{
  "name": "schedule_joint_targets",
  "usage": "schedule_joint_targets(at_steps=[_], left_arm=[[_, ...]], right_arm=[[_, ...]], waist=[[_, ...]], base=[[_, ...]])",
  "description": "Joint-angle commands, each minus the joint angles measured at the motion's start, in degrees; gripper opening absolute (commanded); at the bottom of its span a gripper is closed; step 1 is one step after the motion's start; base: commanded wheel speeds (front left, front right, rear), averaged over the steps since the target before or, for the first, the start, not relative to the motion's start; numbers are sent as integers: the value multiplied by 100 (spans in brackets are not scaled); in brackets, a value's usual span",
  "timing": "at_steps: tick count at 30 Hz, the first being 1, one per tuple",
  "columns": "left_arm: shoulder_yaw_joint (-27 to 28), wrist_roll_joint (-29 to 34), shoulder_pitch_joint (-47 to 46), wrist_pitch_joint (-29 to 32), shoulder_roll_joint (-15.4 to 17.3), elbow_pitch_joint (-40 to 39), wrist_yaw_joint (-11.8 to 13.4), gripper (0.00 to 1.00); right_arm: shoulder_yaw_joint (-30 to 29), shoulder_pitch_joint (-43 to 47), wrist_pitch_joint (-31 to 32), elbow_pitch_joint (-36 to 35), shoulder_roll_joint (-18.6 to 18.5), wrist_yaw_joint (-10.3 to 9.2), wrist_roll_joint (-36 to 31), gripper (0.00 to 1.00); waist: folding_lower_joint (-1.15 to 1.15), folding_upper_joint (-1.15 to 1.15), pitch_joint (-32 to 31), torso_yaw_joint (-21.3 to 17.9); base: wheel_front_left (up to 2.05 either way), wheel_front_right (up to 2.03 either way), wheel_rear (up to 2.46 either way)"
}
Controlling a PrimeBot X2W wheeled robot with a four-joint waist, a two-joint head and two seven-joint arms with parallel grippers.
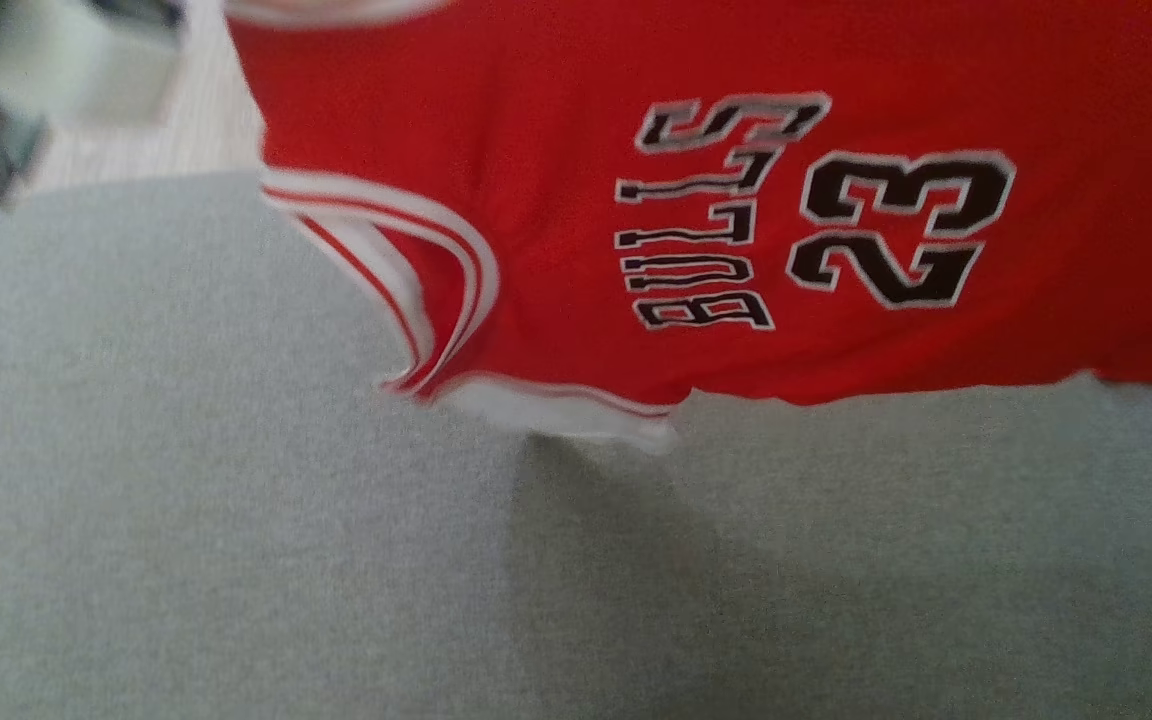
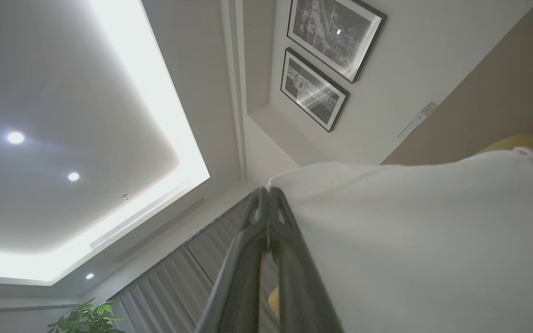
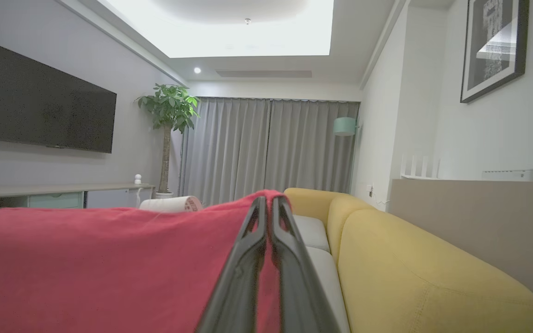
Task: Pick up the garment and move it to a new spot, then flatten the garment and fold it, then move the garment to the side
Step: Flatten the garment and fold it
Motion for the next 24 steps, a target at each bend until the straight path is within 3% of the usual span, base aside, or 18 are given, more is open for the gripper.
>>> schedule_joint_targets(at_steps=[1, 5, 8, 15, 18, 24], left_arm=[[327, 88, -459, 77, 136, 182, -88, 0], [197, 338, -1246, -19, -122, 1073, -427, 0], [188, 464, -1788, -235, -367, 1900, -544, 0], [440, 462, -2908, -559, -900, 3324, -580, 0], [458, 669, -3291, -612, -1018, 3456, -521, 0], [510, 989, -3306, -619, -1046, 2866, -623, 0]], right_arm=[[77, -319, 160, -35, -102, -4, -80, 0], [551, -1195, 572, 328, 193, -4, -315, 0], [913, -1880, 639, 758, 491, -4, -568, 0], [1359, -3373, -83, 2046, 1241, -4, -1008, 0], [1382, -3856, -562, 2540, 1393, -4, -1197, 0], [1731, -4262, -1031, 3162, 1367, -4, -1361, 0]], waist=[[0, 0, 221, 70], [0, 0, 722, 109], [0, 0, 1176, 96], [0, 0, 2058, -12], [0, 0, 2259, -2], [0, 0, 2532, 128]], base=[[0, 0, 0], [0, 0, 0], [0, 0, 0], [0, 0, 0], [0, 0, 0], [0, 0, 0]])
